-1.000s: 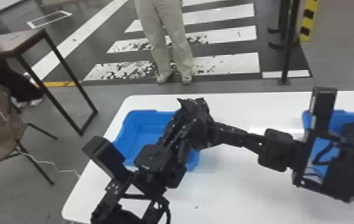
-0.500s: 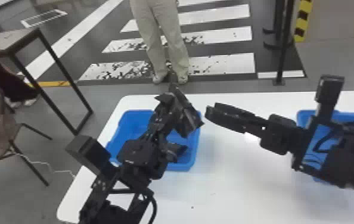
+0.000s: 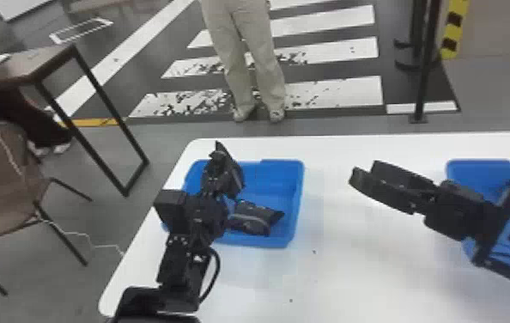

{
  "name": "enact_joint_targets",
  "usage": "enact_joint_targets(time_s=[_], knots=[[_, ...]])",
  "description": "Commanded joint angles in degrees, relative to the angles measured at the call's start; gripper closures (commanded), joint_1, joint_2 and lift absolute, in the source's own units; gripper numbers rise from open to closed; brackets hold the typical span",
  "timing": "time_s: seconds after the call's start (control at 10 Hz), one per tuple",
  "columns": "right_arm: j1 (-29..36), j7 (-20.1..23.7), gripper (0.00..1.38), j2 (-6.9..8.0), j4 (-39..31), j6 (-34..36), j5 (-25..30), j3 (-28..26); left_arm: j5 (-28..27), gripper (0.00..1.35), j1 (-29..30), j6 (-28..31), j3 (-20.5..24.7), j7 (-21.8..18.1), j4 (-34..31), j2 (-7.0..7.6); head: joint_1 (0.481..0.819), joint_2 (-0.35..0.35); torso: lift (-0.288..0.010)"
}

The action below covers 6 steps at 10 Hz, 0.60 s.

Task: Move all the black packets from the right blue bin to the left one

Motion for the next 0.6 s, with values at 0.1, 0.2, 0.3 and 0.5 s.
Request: enact_joint_targets(time_s=[0.1,0.2,0.3,0.5], knots=[[2.23,-0.07,0.12,0.17,-2.13,1.69,3.67,-4.23,5.47,0.09,-0.29,-4.8,0.86,-0.03,3.68,-0.08,0.695,0.35,-0.14],[3.78,-0.25,0.12,0.61,-3.11,2.39,6.98,-7.78,10.5,0.04,0.97,-10.99,-0.86,-1.52,3.26,-0.17,0.695,0.35,-0.14],[6.31,-1.3,0.12,1.32,-5.65,3.1,10.18,-12.23,14.61,0.17,4.35,-9.72,-2.34,-2.84,-3.21,-0.26,0.695,0.348,-0.14],[14.33,-7.54,0.12,4.13,-17.18,9.85,21.83,-24.91,15.18,0.17,14.05,-4.38,-3.49,-2.84,-18.54,-1.23,0.695,0.269,-0.14]])
